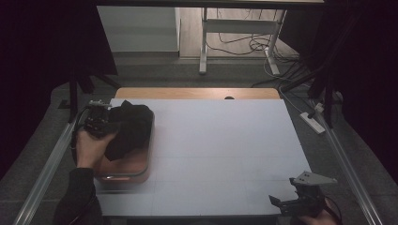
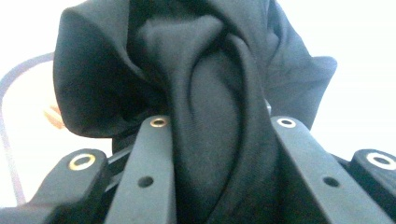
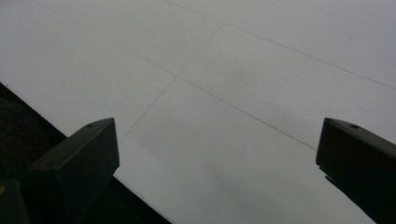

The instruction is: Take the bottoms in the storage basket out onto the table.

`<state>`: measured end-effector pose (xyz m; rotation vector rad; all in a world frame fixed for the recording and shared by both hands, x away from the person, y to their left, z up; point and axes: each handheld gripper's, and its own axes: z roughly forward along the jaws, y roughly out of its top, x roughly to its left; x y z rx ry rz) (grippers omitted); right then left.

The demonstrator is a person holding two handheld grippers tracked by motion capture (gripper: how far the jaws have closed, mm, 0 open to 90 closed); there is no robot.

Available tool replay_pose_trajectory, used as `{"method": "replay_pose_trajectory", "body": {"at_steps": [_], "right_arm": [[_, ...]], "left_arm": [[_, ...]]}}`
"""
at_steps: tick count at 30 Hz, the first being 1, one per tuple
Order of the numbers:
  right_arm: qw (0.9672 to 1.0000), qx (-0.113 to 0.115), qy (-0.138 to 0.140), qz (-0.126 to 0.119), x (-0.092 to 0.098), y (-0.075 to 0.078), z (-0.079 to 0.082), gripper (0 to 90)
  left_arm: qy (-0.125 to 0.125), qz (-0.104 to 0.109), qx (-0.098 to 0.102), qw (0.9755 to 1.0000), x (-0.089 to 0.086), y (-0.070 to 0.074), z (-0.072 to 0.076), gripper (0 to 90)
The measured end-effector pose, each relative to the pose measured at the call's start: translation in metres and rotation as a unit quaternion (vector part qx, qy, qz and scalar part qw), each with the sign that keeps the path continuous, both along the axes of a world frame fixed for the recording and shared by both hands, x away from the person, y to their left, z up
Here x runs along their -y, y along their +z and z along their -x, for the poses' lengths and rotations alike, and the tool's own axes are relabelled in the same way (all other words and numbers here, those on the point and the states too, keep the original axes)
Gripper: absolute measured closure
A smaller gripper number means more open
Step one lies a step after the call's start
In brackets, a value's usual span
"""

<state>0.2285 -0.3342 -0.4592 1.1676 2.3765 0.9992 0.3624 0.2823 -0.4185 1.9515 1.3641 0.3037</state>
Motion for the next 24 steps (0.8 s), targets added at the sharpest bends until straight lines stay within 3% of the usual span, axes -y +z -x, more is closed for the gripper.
{"method": "replay_pose_trajectory", "body": {"at_steps": [10,24], "right_arm": [[1.0000,-0.001,0.000,0.000,0.000,0.000,0.000,0.0],[1.0000,0.000,-0.001,0.000,0.000,0.000,0.000,0.0]], "left_arm": [[-0.001,0.025,0.036,0.9991,-0.005,0.022,0.011,73.2],[-0.022,0.036,0.070,0.9967,0.006,0.048,0.024,73.2]]}}
